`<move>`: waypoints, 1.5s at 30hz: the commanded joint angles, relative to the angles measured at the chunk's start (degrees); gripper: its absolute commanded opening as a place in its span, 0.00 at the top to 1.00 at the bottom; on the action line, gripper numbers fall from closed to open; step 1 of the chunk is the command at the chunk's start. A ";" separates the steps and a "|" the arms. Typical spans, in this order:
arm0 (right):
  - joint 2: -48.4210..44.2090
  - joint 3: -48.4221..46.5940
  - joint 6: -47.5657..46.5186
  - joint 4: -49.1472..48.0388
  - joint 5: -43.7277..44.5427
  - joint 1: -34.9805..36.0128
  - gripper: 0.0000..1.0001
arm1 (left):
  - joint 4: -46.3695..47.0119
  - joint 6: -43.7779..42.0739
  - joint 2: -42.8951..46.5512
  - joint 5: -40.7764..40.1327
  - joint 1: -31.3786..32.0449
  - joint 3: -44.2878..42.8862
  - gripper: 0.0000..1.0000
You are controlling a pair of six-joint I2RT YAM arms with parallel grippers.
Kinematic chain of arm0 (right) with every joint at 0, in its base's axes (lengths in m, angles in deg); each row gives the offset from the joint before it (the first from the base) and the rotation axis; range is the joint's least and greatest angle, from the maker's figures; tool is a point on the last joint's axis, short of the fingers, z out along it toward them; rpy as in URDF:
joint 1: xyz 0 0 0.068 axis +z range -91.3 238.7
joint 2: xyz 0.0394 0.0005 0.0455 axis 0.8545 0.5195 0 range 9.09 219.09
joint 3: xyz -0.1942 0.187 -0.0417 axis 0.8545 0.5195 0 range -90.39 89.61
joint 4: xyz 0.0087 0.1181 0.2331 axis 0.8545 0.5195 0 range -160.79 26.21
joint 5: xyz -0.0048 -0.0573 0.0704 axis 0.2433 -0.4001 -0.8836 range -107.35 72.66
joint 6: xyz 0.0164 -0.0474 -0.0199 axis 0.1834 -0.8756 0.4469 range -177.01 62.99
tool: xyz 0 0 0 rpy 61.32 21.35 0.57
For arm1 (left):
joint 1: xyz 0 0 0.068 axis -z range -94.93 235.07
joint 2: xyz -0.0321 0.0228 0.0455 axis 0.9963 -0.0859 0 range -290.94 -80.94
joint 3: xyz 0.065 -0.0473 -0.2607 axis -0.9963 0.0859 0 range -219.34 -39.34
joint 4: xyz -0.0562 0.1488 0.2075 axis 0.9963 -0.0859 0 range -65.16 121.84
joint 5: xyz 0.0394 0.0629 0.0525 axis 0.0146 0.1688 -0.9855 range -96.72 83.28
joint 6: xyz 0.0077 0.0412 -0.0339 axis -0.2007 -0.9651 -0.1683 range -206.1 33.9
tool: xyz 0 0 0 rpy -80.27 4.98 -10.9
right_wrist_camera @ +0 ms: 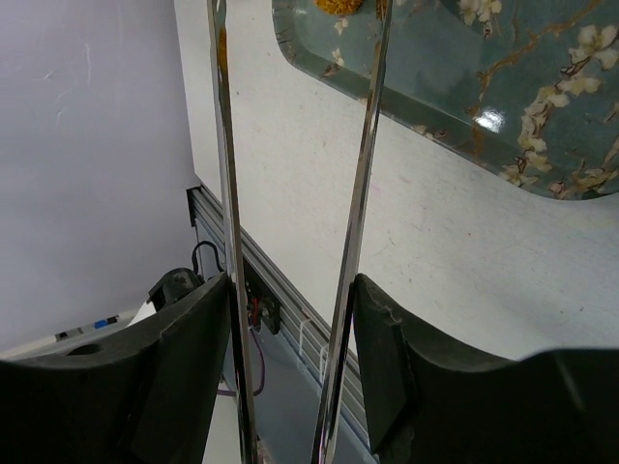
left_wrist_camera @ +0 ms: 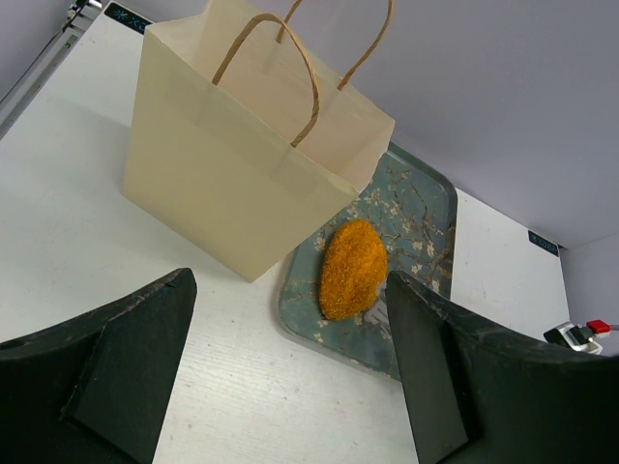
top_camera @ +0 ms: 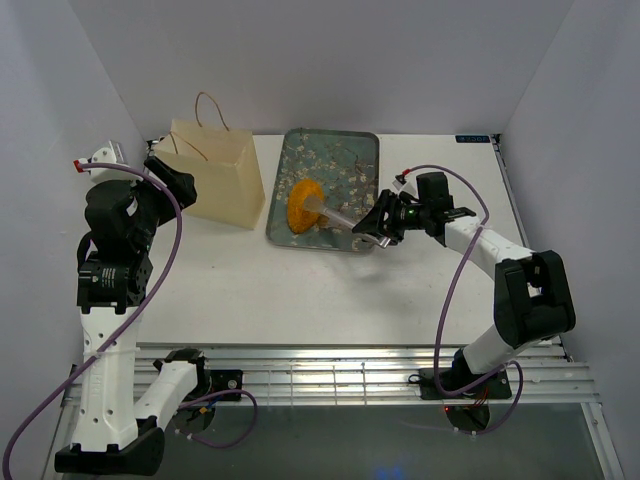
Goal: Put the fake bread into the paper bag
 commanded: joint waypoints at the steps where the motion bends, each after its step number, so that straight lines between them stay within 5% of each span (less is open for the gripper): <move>1: 0.85 0.17 2.01 -4.55 -2.95 -0.64 0.43 | 0.23 -0.61 0.10 0.00 -0.31 -0.93 0.10; 45: 6.92 -1.49 2.10 -8.33 -2.69 -1.79 0.43 | -0.04 -0.43 0.36 -0.26 -0.31 -0.75 0.10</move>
